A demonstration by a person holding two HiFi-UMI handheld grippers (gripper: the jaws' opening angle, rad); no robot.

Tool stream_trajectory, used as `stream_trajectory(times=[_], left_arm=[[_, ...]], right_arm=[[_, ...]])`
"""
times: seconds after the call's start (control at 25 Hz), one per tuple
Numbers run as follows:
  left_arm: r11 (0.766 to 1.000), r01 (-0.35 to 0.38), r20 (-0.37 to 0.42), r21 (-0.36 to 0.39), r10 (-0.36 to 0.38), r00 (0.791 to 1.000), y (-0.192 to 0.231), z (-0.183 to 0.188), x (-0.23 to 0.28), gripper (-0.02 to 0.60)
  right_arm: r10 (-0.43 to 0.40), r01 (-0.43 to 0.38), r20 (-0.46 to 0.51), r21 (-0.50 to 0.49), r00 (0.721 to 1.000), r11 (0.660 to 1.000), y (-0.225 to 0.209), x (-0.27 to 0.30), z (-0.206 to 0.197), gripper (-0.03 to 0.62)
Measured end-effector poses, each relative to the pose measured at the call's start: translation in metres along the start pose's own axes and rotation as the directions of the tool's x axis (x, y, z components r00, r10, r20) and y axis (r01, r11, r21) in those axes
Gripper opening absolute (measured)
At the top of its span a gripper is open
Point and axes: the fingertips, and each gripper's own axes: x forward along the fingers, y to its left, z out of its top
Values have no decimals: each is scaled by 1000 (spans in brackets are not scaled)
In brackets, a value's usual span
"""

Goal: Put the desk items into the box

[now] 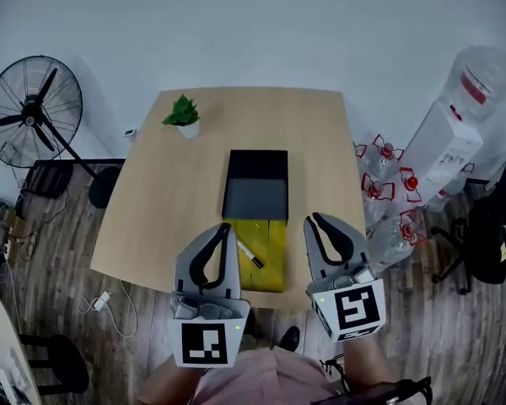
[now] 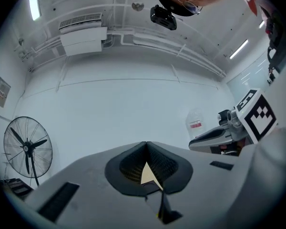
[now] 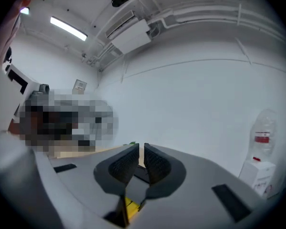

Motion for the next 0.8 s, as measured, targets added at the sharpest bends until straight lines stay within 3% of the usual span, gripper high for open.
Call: stream_trajectory(times=[0.24,0.8], left_arm=[[999,29,84,-24,-27,996,-11,37,13,11],[998,56,94,-19,-54,994,-34,43,20,11]], right_arm=[[-70,73,104,-29,992,997,-25,-27,42,2],[-101,106,131,-35,986,994,-32,-42,44,2]])
